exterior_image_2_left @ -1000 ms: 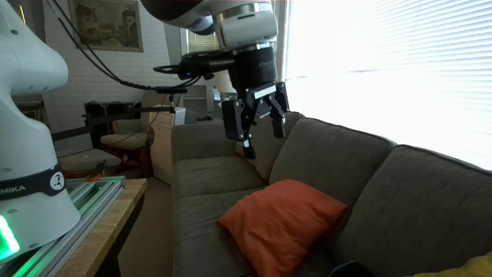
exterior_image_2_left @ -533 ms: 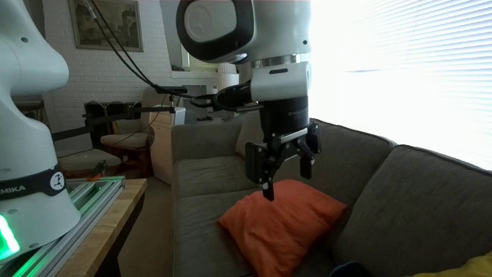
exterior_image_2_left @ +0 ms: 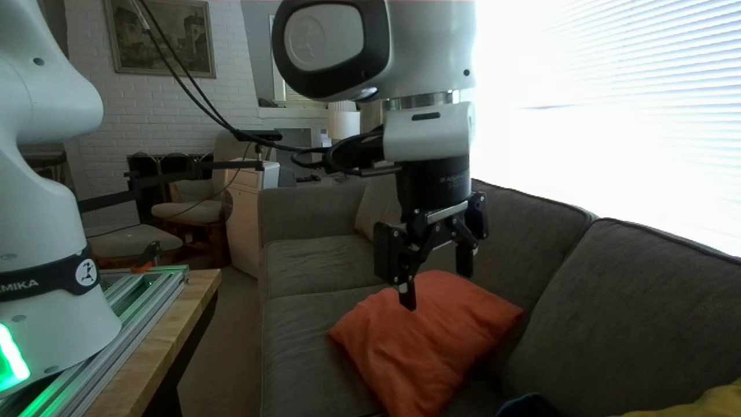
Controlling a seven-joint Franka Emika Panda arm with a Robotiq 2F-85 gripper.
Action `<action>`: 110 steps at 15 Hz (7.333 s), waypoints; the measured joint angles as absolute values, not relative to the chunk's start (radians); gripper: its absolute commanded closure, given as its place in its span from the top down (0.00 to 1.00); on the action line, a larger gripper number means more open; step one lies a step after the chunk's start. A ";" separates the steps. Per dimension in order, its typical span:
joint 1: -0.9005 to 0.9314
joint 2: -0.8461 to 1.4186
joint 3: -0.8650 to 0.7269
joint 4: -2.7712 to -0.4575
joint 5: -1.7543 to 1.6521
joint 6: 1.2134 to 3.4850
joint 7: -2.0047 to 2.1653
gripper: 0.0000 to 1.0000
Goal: Put the remote on the right armrest
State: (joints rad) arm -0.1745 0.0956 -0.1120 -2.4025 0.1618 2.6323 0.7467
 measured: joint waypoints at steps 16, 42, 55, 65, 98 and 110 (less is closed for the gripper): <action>0.048 0.784 -0.353 -2.027 0.187 2.982 0.948 1.00; 0.171 1.166 -0.386 -1.763 0.171 2.826 1.028 1.00; 0.235 1.357 -0.436 -1.577 0.171 2.793 1.102 1.00; 0.238 1.464 -0.451 -1.458 0.171 2.834 1.217 1.00; 0.137 1.482 -0.361 -1.326 -0.279 2.744 1.580 0.25; 0.359 1.451 -0.410 -1.417 -0.420 2.732 1.514 0.25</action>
State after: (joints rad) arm 0.3587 1.4507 -0.4097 -1.4173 -0.4195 2.7325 1.5143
